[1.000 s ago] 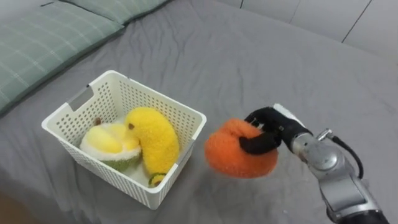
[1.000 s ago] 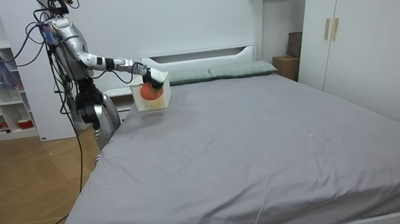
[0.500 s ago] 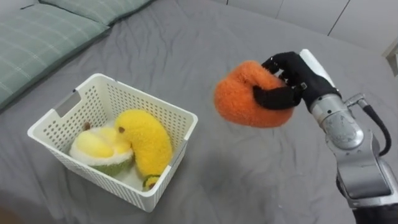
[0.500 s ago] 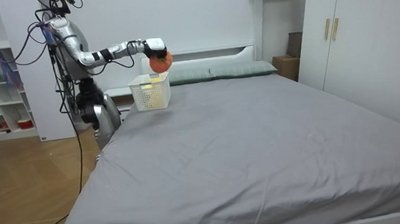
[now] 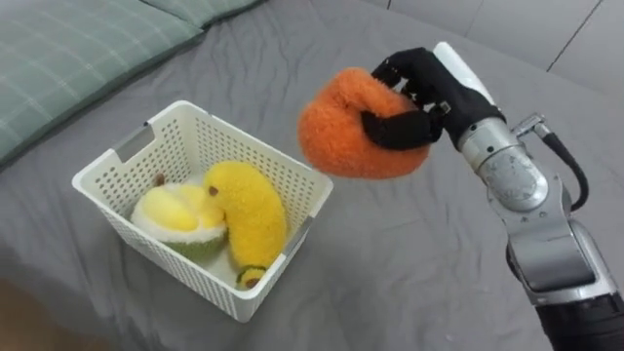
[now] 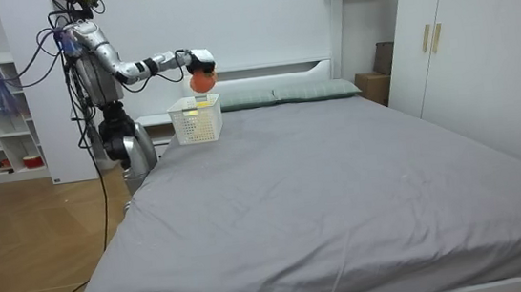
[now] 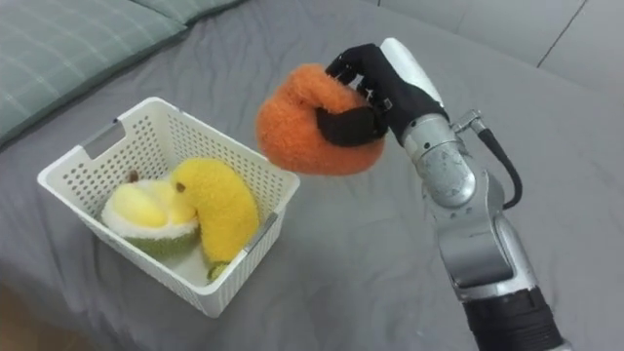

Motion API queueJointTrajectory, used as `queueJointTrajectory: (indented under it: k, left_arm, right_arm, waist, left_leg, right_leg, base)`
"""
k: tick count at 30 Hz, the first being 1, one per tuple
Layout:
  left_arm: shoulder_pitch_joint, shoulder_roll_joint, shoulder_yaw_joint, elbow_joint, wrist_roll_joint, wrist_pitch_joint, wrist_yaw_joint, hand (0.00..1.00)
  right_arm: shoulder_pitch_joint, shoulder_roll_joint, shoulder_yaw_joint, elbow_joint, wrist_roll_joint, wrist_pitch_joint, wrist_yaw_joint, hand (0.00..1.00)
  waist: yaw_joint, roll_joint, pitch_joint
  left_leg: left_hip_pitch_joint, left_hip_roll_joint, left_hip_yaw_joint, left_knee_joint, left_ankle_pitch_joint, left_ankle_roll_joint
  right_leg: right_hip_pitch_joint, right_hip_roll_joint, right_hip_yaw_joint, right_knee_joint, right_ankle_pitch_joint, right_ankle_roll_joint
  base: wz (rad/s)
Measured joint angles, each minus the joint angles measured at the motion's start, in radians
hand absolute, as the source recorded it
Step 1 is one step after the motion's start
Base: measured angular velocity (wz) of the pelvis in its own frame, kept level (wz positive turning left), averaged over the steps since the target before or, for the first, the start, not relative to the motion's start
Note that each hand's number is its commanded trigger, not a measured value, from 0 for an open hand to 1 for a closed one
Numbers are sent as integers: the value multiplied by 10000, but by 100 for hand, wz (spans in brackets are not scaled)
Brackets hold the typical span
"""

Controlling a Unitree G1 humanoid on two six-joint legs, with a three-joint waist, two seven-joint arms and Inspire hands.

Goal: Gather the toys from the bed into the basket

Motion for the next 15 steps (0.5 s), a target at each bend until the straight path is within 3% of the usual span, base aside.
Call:
queueJointTrajectory:
  k: [2, 3, 5, 6, 7, 8, 15]
  left_arm:
    - [-47, 3, -17, 0, 2, 61, 1, 0]
    - [-54, 3, -16, 0, 2, 134, 3, 0]
    - [-70, 3, -15, 0, 1, 198, 8, 0]
    - [-91, 1, -17, -4, 3, 253, 8, 0]
    - [-121, 2, -17, -12, 3, 340, 7, 0]
    - [-139, 7, -16, -17, 3, 371, 7, 0]
    - [-273, 53, -10, -235, 385, 653, -21, 0]
  right_arm:
    - [-288, 150, 135, 305, 41, 97, 59, 89]
    - [-571, 249, 316, 619, 13, 127, 35, 81]
    - [-887, 358, 504, 994, 21, 193, 35, 53]
    - [-1026, 376, 616, 1219, 57, 194, 35, 22]
    - [-1153, 384, 792, 1439, 73, 205, 26, 14]
    - [-1212, 416, 855, 1550, 101, 206, 27, 0]
    - [-1248, 622, 1292, 1776, 7, 412, 32, 0]
  waist:
    - [198, -8, -4]
    - [220, -18, -9]
    - [299, -38, -11]
    - [458, -57, -12]
    - [521, -87, -25]
    - [533, -105, -28]
    - [1045, -223, -21]
  left_leg:
    - [-66, -1, -50, 27, 0, -1]
    - [-86, -13, -129, 30, 4, -6]
    - [-105, -31, -250, 43, 14, -15]
    - [-147, -40, -305, 51, 17, -17]
    - [-167, -54, -357, 61, 17, -17]
    - [-187, -74, -414, 72, 23, -19]
    - [-414, -182, -756, 244, 54, -10]
  right_leg:
    - [-29, 2, -64, -5, 0, 0]
    - [-26, -4, -172, -5, 0, 0]
    - [-13, -7, -301, -6, 0, 0]
    - [3, -9, -383, -7, 0, 0]
    - [22, -11, -431, -21, 0, 0]
    - [34, -17, -484, -29, 0, 0]
    - [43, -43, -568, -85, -4, 6]
  base:
    - [12]
    - [18]
    - [19]
    - [16]
    - [18]
    - [24]
    - [15]
